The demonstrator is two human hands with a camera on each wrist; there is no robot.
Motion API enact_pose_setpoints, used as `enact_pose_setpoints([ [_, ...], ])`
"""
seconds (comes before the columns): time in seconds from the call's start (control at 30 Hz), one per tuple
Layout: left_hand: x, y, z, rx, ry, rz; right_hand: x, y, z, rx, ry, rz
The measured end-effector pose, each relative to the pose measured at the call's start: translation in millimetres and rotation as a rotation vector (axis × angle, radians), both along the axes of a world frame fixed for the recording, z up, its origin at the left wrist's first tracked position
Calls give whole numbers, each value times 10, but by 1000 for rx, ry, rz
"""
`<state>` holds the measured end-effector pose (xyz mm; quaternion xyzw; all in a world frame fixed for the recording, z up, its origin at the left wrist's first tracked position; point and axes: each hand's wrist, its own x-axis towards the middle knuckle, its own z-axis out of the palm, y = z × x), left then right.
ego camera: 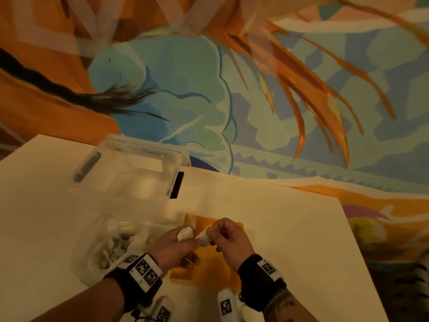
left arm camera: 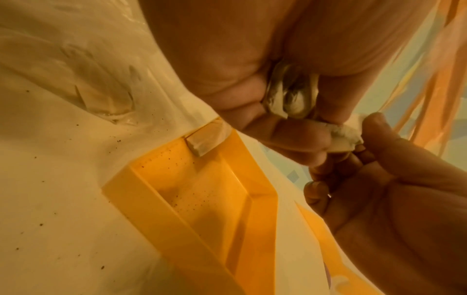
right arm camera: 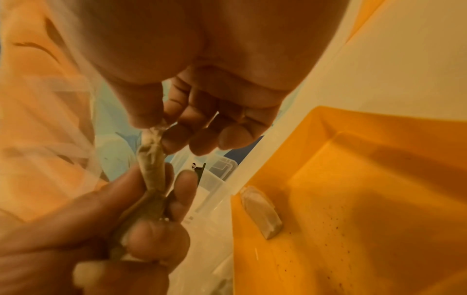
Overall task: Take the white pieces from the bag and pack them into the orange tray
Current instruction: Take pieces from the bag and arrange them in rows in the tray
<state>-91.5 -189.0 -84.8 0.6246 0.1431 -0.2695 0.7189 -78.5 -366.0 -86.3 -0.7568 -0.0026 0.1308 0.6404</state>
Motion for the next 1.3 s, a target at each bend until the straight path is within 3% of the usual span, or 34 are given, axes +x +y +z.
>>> enact_pose_setpoints([
  [0.13,-8,-2,-32,127,-55,27,-15,15,-12,33,39,-36],
  [0.53,70,149,-159,142,-61,-38,102,81,-124,24,-14,-49],
  [0.7,130,187,-208,240,-107,21,88,137,-161,65,153,-115],
  [0.93,179,211,-302,328,-119,19,118,272,-395,-208,141,-14],
  [1.07,208,335,-481,577,-104,-3,253,245,-679,-342,252,-67],
  [1.3,232,396,-688,704,-64,-162,443,443,-910,-615,353,17],
])
